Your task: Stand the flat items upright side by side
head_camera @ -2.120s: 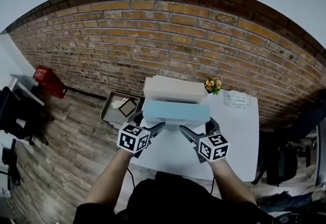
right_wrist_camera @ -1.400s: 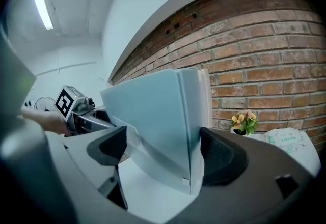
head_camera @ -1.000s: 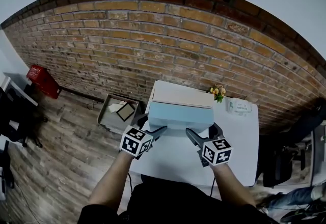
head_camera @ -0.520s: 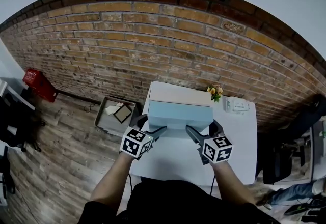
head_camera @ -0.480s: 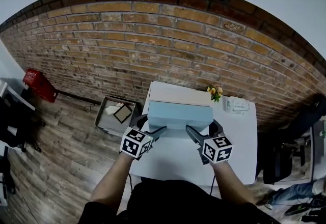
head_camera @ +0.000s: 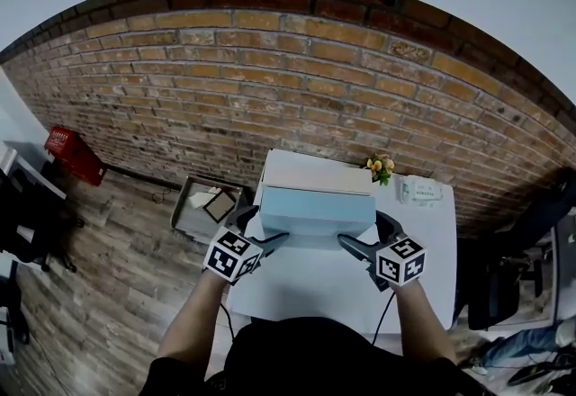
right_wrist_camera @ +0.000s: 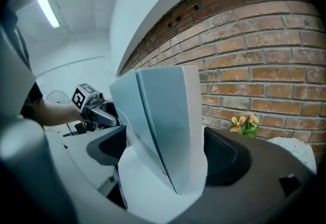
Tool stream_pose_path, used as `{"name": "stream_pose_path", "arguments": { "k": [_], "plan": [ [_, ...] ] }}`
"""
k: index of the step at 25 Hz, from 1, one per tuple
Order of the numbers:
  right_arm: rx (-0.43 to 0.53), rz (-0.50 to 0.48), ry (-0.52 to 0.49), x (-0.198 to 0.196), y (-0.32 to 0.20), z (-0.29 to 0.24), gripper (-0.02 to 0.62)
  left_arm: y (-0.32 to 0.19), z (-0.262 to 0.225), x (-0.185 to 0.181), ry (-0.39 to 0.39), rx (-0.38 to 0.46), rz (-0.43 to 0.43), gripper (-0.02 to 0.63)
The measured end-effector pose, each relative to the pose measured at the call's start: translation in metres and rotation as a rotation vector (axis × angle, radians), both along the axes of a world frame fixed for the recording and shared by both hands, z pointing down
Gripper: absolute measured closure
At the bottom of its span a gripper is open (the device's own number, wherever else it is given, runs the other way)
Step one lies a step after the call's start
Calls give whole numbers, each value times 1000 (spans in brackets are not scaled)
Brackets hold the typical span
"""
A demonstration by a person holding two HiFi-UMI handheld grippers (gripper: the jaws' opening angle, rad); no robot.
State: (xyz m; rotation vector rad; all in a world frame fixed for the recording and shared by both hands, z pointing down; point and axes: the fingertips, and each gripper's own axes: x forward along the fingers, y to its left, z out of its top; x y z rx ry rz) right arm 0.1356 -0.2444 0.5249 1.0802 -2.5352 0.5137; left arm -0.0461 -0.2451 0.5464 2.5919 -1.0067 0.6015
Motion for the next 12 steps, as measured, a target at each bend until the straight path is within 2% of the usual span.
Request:
{"name": "stream_pose_path", "arguments": {
  "k": [8,12],
  "plan": [
    [57,-188,17,-11,-9,-7,126,-5,9,-2,-75,-27,121,155],
    [65,-210,60,-17,-12,0,126,-6,17,1,-105,-47,158,144]
  ]
}}
